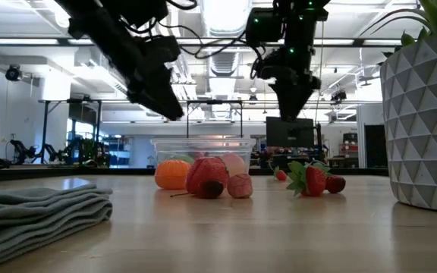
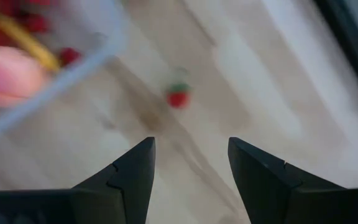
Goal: Pick and placing Produce into tupperware
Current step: Put the red strawberry into the transparent bin
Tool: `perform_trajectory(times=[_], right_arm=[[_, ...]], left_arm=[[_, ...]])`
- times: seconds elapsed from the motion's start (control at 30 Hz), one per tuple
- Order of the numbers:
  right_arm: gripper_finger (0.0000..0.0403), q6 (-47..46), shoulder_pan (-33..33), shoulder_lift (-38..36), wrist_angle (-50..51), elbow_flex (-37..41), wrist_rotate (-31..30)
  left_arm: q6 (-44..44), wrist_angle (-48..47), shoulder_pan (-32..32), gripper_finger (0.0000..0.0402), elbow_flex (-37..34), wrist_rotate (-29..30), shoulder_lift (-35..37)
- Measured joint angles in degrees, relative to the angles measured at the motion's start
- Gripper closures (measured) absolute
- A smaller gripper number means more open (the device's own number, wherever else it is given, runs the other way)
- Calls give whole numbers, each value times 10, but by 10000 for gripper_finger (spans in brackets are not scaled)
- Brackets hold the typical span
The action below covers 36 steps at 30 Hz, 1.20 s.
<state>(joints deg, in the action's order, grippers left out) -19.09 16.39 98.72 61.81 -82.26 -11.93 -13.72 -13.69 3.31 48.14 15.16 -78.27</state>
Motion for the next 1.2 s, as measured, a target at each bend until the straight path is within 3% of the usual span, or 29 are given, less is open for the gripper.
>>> perform_trajectory(times=[0.1, 0.3, 0.63, 0.87, 1.1, 1.2], right_arm=[[207, 12, 9, 0, -53, 0, 51], [209, -70, 69, 3, -143, 0, 157], [209, -159, 135, 92, -203, -28, 308], [209, -174, 120, 182, -198, -112, 304], [209, -179, 120, 265, -72, -257, 192], [209, -172, 120, 304, -15, -323, 178]], left_arm=[[-73, -71, 0, 158, 0, -3, 26], [-215, -244, -2, 148, -3, -42, 96], [-199, -301, -7, 147, -29, -10, 183], [-98, -306, -6, 147, -48, 18, 191], [-49, -305, -7, 147, -69, 26, 175], [-48, -307, -7, 147, -77, 30, 170]])
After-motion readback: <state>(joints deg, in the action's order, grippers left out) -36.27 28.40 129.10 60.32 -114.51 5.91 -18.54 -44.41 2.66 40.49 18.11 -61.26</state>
